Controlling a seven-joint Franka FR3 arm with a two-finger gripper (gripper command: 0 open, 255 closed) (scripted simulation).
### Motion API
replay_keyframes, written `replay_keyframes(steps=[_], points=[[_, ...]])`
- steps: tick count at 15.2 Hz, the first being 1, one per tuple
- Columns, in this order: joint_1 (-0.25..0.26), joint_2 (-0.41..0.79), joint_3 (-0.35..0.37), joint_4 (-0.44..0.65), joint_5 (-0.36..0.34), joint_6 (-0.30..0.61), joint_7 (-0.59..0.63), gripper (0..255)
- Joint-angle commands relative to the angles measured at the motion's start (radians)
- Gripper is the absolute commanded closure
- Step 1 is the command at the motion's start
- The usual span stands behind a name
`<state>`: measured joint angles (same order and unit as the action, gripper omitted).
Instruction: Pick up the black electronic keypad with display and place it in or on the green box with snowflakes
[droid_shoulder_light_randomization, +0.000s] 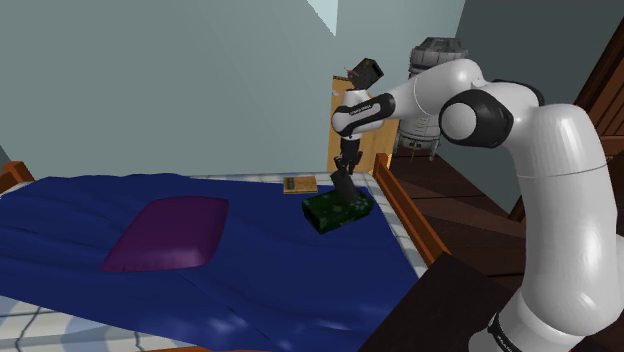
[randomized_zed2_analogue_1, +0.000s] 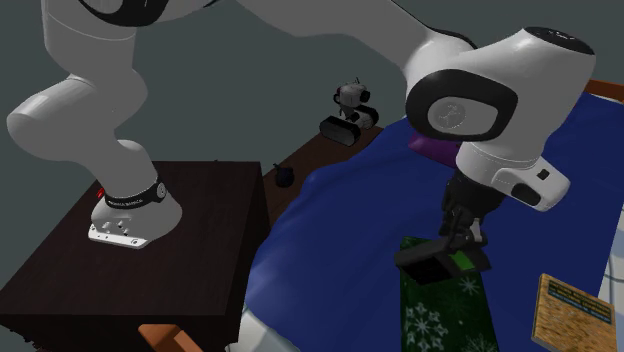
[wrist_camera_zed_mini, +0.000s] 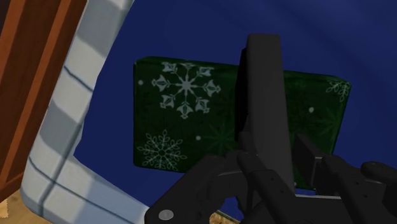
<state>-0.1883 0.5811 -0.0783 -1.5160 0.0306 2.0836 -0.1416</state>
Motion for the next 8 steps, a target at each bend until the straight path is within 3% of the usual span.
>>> replay_keyframes(steps=[1,8], points=[[0.001,0.01,0.001,-0.012,0.001,0.024,0.001,255],[0.0,0.057,0.003,-0.034,0.004,0.093,0.0,255]])
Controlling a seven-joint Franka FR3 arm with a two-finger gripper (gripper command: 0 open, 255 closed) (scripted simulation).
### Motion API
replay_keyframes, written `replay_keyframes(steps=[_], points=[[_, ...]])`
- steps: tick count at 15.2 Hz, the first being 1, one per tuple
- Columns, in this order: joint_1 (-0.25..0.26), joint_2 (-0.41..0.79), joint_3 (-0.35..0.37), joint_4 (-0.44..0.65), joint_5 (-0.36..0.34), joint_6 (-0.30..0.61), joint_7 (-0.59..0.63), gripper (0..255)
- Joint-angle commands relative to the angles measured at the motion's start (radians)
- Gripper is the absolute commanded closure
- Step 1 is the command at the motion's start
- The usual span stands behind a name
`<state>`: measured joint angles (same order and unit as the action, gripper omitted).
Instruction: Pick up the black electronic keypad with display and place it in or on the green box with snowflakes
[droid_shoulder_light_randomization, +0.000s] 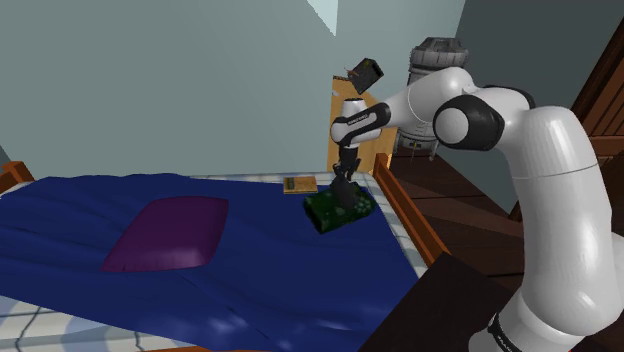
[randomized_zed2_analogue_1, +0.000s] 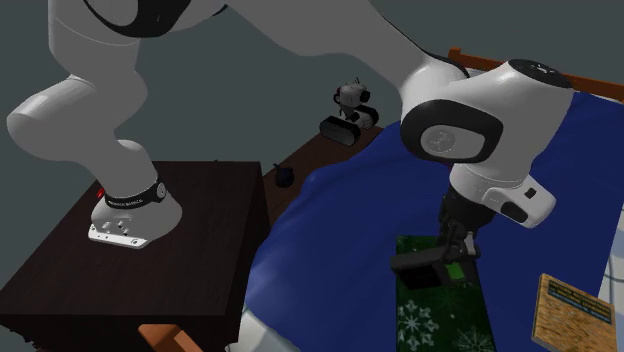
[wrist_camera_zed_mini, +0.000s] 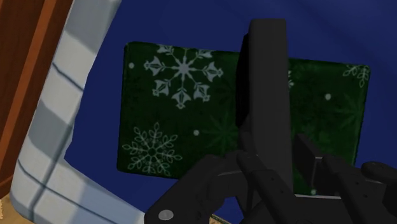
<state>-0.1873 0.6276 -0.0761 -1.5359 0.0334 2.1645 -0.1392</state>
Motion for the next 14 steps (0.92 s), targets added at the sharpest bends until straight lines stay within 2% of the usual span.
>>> replay_keyframes(steps=[1,8,9,14], points=[[-0.001,0.011,0.001,-0.015,0.001,0.012,-0.002,255],[-0.001,0.011,0.001,-0.015,0.001,0.012,-0.002,255],[-0.001,0.011,0.001,-0.015,0.001,0.012,-0.002,0],[-0.001,0.011,0.001,-0.015,0.001,0.012,-0.002,0]])
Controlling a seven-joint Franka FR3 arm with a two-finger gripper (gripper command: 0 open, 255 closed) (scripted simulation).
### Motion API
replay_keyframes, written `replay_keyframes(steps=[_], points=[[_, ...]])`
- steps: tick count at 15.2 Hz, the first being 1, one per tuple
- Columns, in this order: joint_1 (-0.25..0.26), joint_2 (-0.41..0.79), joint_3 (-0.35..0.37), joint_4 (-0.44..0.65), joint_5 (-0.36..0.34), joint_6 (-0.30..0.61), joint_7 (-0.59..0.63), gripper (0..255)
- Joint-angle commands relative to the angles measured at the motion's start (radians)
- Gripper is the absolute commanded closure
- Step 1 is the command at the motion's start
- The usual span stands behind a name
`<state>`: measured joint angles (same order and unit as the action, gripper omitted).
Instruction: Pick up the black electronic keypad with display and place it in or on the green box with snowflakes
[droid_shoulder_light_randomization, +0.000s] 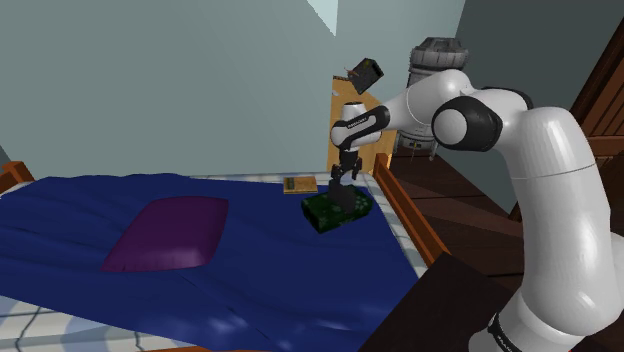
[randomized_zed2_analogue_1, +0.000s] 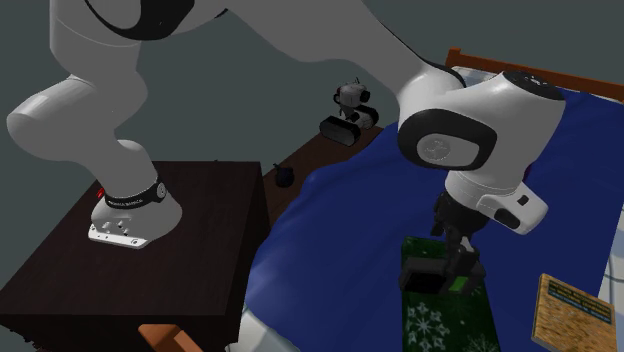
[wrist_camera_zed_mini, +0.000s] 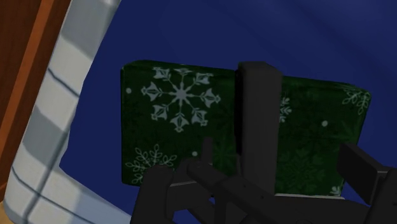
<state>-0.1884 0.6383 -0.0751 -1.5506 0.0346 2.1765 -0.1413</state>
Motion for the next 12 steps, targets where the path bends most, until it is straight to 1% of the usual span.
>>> replay_keyframes(steps=[1,4,12], points=[[0.001,-0.017,-0.001,0.008,-0.001,-0.024,0.001,0],[0.002,-0.059,-0.003,0.037,-0.004,-0.096,0.003,0],[0.002,-0.059,-0.003,0.037,-0.004,-0.096,0.003,0]])
